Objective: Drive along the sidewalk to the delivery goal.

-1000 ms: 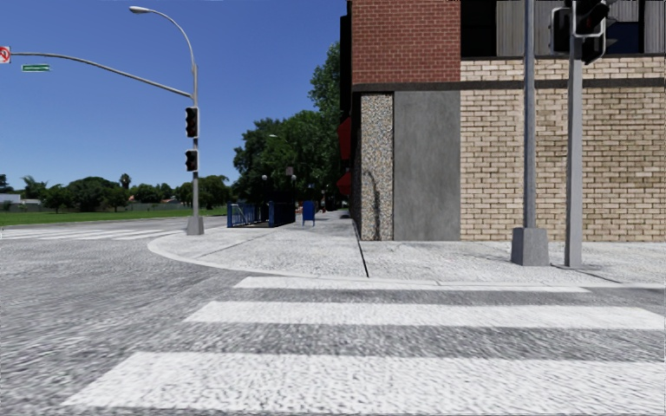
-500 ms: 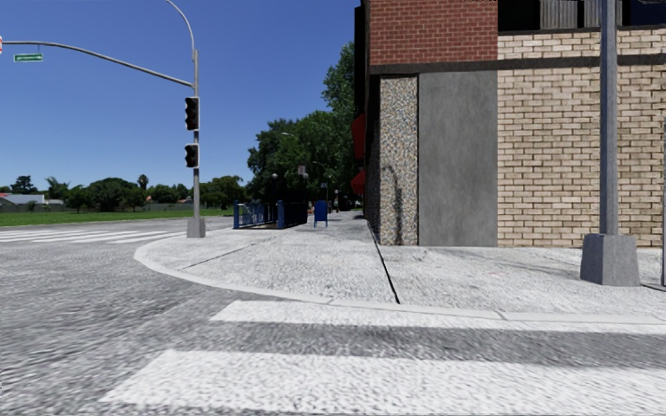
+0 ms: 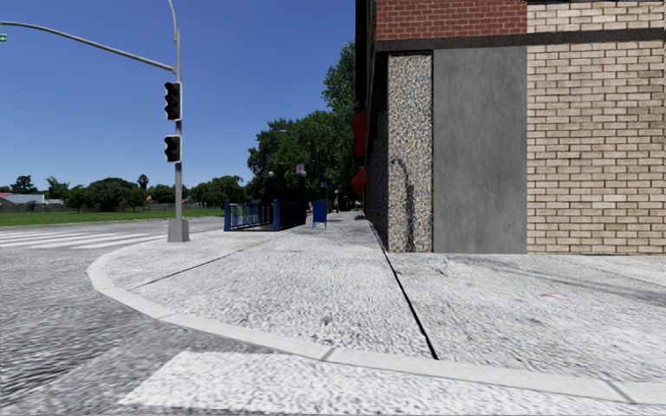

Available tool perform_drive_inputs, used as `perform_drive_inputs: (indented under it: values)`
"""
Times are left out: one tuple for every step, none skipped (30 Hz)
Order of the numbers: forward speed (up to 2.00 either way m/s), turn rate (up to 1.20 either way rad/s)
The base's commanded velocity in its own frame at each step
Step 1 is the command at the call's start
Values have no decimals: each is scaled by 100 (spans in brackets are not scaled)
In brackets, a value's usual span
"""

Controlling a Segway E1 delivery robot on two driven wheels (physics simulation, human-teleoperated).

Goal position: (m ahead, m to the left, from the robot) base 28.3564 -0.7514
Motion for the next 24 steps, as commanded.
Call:
perform_drive_inputs:
  values:
    - [200, 0]
    - [200, 0]
    - [200, 0]
    - [200, 0]
    - [200, 0]
    - [200, 0]
    - [200, 0]
    - [200, 0]
    - [200, 0]
    - [200, 0]
    - [200, 0]
    - [200, 0]
    - [200, 0]
    - [200, 0]
    - [200, 0]
    - [200, 0]
    - [200, 0]
    - [200, 0]
    - [200, 0]
    - [200, 0]
    - [200, 0]
    - [200, 0]
    - [200, 0]
    - [200, 0]
